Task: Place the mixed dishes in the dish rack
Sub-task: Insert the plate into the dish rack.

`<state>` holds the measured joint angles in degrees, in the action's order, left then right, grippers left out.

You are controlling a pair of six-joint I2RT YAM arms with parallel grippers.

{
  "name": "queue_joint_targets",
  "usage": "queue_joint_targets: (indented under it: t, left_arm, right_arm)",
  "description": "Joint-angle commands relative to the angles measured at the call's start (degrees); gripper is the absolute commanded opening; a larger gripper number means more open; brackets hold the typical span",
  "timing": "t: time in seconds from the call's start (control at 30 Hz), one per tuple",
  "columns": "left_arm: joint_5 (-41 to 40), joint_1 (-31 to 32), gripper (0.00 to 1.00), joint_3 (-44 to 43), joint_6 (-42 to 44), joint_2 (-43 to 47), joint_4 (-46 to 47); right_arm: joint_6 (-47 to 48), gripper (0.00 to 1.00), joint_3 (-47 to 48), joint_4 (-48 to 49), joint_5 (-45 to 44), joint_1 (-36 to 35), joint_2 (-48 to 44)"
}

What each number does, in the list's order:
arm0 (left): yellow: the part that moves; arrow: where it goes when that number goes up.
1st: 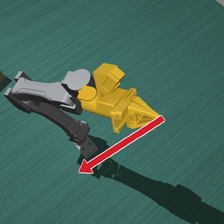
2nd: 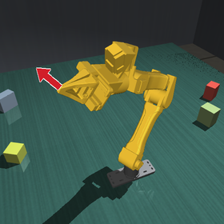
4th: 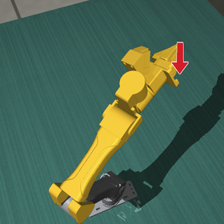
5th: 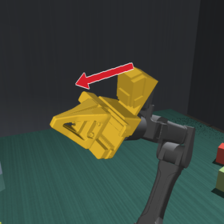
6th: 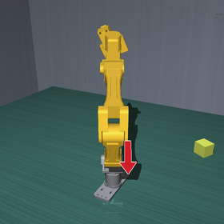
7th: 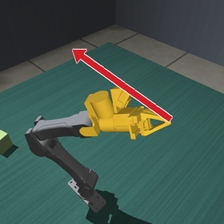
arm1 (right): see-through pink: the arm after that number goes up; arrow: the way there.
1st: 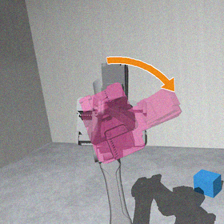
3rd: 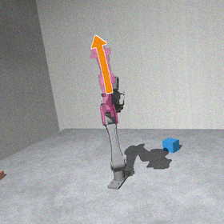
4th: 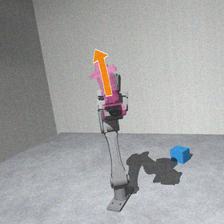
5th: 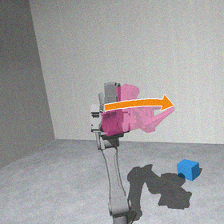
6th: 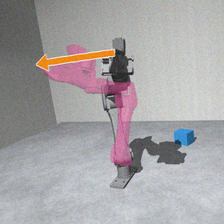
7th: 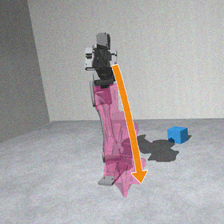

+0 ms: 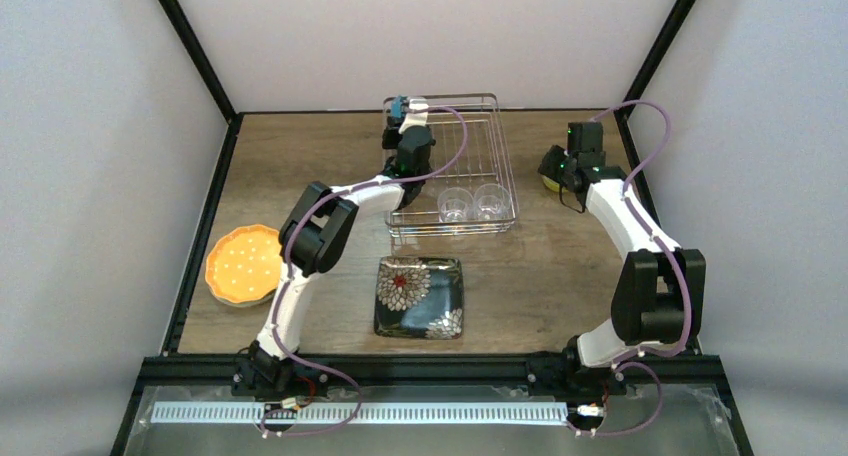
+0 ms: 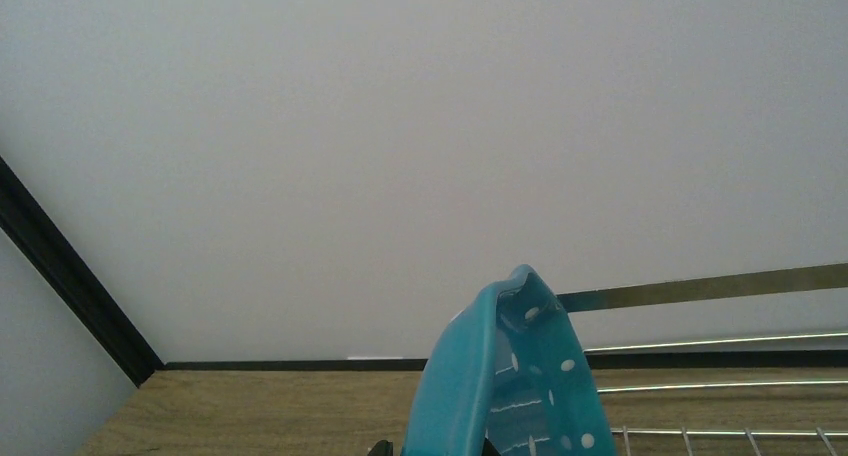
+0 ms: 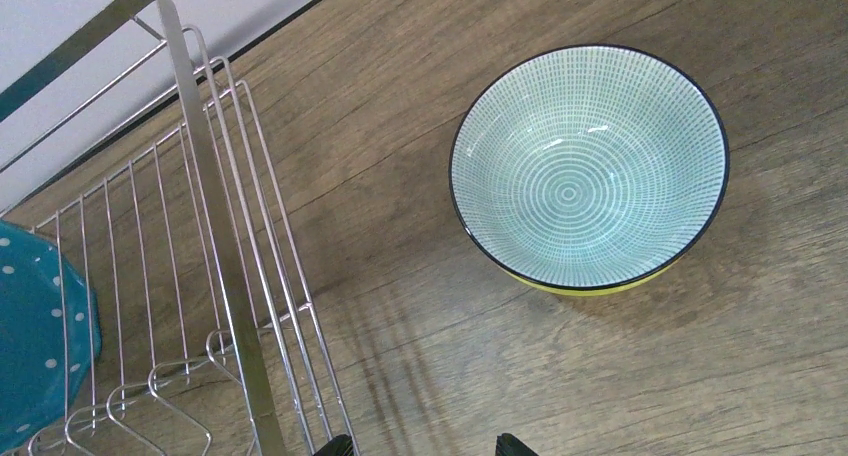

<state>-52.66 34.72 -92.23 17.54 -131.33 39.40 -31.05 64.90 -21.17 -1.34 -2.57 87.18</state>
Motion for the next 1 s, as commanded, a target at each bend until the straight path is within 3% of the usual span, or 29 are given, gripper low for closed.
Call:
queue_joint_targets:
  t: [0.0, 0.13, 0.27, 0.5, 0.7, 0.97]
  left_arm:
    - [0.52, 0.57, 0.04, -1.85, -3.13, -1.28, 0.07]
    - [-0.60, 0.54, 0.27, -3.34, -5.11, -1.60, -3.53]
    - [-2.48, 0.54, 0.58, -4.64, -7.45, -1.61, -5.50]
    - [-3.94, 0.56, 0.82, -6.25, -9.78, -1.11, -8.32]
    - [-6.39, 0.57, 0.89, -6.15, -10.64, -0.07, -9.19]
    - [-8.53, 0.59, 0.90, -6.12, -11.70, 1.77, -9.65]
  right_arm:
    - [-0.26, 0.83, -0.90, 0.89, -0.94, -0.33, 1.27]
    - [-0.24, 0.83, -0.89, 0.94, -0.86, -0.51, 1.29]
    - [0.01, 0.84, -0.58, 0.66, -0.85, -0.55, 1.25]
    - [0.28, 0.84, -0.18, 0.26, -0.69, -0.67, 1.21]
    - [0.44, 0.84, 0.11, 0.01, -0.46, -0.84, 1.41]
    - [0.72, 0.84, 0.48, -0.59, -0.54, -0.95, 0.91]
